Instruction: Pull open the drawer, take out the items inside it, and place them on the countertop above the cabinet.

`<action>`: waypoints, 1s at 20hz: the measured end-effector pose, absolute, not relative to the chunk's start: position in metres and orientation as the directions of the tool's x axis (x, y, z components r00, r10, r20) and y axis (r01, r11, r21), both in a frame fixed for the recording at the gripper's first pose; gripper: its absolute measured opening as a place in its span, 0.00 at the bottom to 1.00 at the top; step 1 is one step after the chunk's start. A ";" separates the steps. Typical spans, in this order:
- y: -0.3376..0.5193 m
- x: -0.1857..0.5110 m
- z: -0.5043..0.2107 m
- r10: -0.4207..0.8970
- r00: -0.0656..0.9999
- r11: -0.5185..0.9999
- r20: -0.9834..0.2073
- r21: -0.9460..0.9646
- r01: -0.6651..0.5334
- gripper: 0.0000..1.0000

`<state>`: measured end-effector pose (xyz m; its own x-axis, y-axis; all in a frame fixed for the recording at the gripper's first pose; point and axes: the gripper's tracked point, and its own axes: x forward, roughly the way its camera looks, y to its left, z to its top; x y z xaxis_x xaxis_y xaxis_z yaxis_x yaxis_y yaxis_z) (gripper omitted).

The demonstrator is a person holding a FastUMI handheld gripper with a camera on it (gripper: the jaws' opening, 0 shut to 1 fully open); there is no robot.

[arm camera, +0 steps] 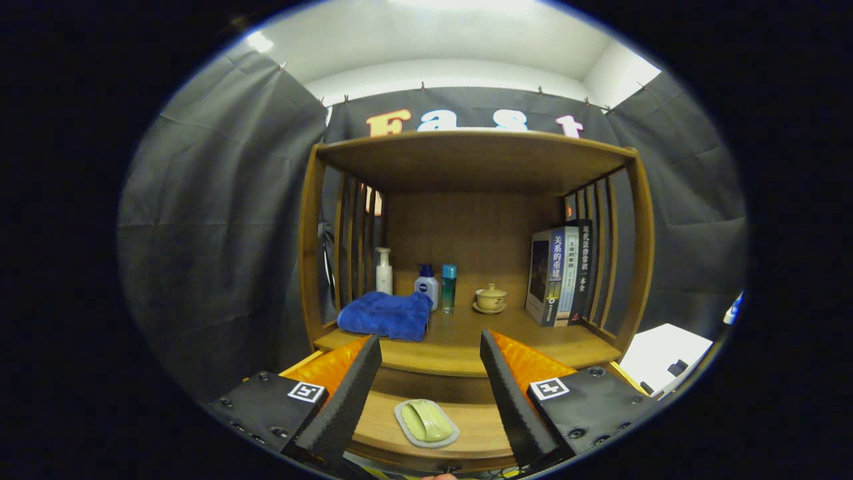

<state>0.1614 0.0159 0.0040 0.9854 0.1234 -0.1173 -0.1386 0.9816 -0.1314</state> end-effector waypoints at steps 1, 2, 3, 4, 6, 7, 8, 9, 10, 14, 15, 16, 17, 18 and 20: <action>0.024 0.172 -0.003 0.144 0.975 0.977 -0.170 -0.133 -0.168 0.96; 0.027 0.179 -0.011 0.157 0.961 0.973 -0.229 -0.132 -0.190 0.96; 0.027 0.188 -0.020 0.159 0.947 0.971 -0.279 -0.128 -0.201 0.97; 0.024 0.198 -0.030 0.146 0.933 0.972 -0.329 -0.128 -0.197 0.97; 0.013 0.212 -0.064 0.102 0.884 0.975 -0.456 -0.132 -0.180 0.97; 0.006 0.211 -0.085 0.081 0.843 0.976 -0.532 -0.131 -0.176 0.97; 0.005 0.207 -0.105 0.081 0.800 0.976 -0.595 -0.115 -0.184 0.97; 0.009 0.204 -0.123 0.091 0.761 0.977 -0.642 -0.091 -0.194 0.98; 0.011 0.203 -0.136 0.100 0.730 0.976 -0.676 -0.076 -0.204 0.98; 0.005 0.202 -0.174 0.065 0.638 0.966 -0.768 -0.111 -0.232 0.98; 0.007 0.199 -0.184 0.062 0.613 0.962 -0.788 -0.116 -0.246 0.98; 0.013 0.199 -0.187 0.082 0.603 0.964 -0.794 -0.091 -0.251 0.98; 0.013 0.198 -0.190 0.076 0.589 0.964 -0.805 -0.090 -0.248 0.89; 0.014 0.201 -0.196 0.074 0.583 0.966 -0.809 -0.086 -0.242 0.81; 0.008 0.202 -0.204 0.060 0.565 0.969 -0.823 -0.089 -0.231 0.63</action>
